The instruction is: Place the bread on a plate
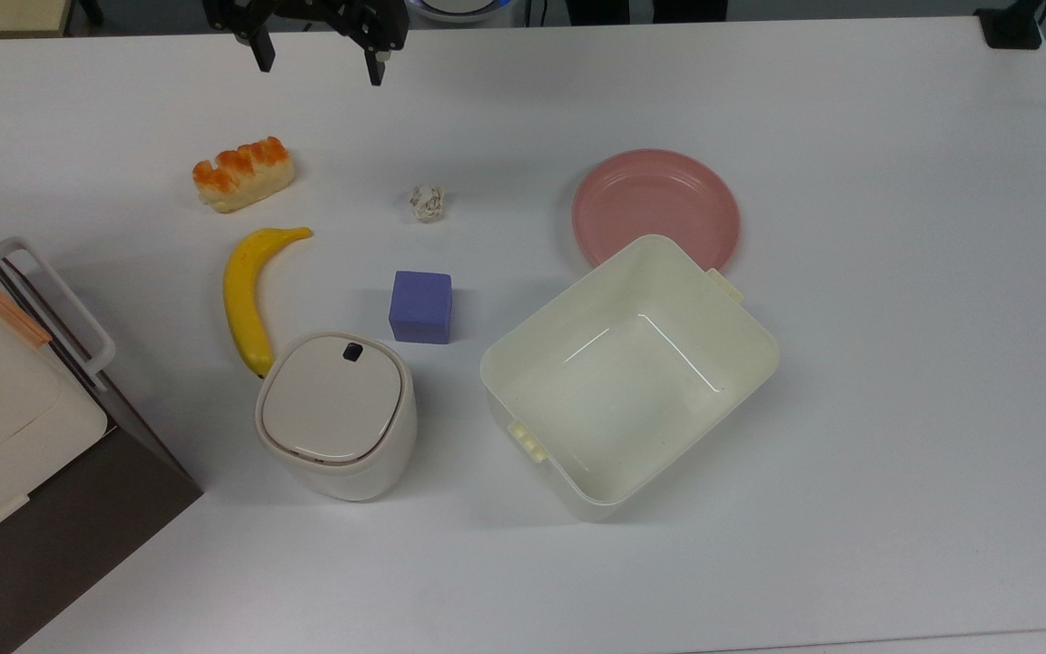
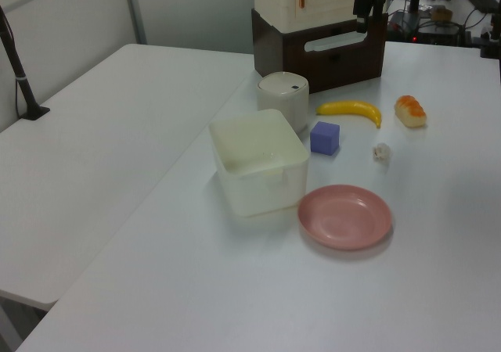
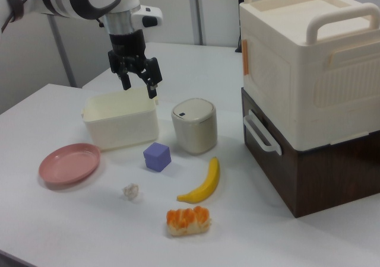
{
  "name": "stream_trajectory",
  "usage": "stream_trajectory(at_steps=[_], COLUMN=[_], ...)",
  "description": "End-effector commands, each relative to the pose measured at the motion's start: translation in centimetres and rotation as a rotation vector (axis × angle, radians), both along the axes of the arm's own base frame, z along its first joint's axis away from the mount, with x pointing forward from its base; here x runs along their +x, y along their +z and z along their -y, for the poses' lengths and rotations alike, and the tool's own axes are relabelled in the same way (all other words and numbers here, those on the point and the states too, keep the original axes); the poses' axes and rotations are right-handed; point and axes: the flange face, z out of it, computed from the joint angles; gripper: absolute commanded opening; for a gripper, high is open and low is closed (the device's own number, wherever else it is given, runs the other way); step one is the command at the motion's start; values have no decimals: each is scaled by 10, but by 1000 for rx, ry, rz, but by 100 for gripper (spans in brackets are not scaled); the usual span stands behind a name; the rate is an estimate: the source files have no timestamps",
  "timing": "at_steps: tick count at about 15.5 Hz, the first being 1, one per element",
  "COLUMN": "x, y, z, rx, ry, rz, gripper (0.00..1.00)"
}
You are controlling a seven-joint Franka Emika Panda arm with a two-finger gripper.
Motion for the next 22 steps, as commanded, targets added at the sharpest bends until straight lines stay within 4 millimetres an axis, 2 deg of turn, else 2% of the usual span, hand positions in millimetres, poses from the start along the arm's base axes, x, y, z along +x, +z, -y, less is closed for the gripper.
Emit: stream_trajectory(at_steps=[1,11,22], x=[-8,-10,-16], y=[17,21,15], z=[28,21,17], rx=[33,30,28], ry=[-60,-42,55], rz=[-2,9,-10], gripper=[100,100,100])
